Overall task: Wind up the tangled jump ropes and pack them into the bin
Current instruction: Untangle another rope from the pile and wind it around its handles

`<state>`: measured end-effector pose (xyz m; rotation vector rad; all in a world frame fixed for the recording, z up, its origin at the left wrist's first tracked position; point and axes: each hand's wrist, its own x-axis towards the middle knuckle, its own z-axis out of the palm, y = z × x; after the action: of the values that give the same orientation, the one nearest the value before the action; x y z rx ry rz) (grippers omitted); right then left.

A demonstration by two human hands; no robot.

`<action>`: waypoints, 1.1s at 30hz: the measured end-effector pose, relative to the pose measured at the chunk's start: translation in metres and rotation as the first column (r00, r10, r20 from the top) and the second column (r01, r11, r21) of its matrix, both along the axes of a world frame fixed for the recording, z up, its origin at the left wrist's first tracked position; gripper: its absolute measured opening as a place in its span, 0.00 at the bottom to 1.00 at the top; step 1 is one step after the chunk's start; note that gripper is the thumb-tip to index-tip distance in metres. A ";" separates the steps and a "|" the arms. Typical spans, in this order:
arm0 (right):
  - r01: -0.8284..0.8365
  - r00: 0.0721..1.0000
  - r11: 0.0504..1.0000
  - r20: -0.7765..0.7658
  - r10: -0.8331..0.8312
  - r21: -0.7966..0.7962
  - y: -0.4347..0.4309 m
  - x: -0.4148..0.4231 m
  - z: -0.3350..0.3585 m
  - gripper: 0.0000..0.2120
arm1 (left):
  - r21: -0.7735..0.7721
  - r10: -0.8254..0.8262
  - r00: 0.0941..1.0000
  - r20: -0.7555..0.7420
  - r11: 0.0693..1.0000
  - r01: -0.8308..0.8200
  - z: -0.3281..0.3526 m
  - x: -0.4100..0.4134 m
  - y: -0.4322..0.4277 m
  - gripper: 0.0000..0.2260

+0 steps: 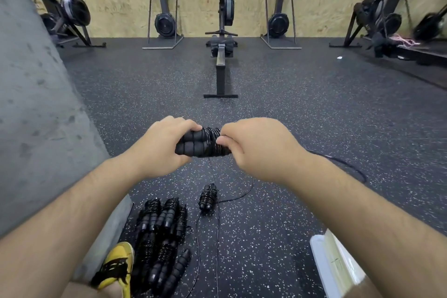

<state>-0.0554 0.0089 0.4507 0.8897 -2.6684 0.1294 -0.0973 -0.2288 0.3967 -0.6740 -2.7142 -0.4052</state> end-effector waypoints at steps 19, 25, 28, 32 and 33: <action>0.096 0.849 0.865 0.494 0.187 -0.492 0.042 -0.056 -0.025 0.08 | 0.384 -0.351 0.870 0.345 0.899 0.211 0.030 0.056 0.043 0.28; 0.250 0.649 0.924 0.758 0.060 -0.288 0.011 -0.030 -0.049 0.08 | 0.431 -0.227 0.946 0.231 0.895 0.110 0.028 0.048 0.040 0.27; 0.181 0.755 0.893 0.640 0.144 -0.413 -0.014 -0.022 -0.064 0.14 | 0.312 -0.066 0.987 0.149 0.950 0.017 0.026 0.036 0.028 0.26; 0.078 0.772 0.918 0.606 0.191 -0.388 -0.026 -0.011 -0.064 0.17 | 0.194 0.045 0.995 0.085 0.979 -0.061 0.019 0.024 0.016 0.25; 0.070 0.782 0.931 0.599 0.171 -0.357 -0.027 -0.009 -0.063 0.17 | 0.180 0.061 0.996 0.072 0.981 -0.073 0.018 0.021 0.014 0.24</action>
<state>-0.0649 -0.0185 0.3879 0.9074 -3.0345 1.0766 -0.0758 -0.2148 0.4143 -0.5266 -2.7090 -0.6603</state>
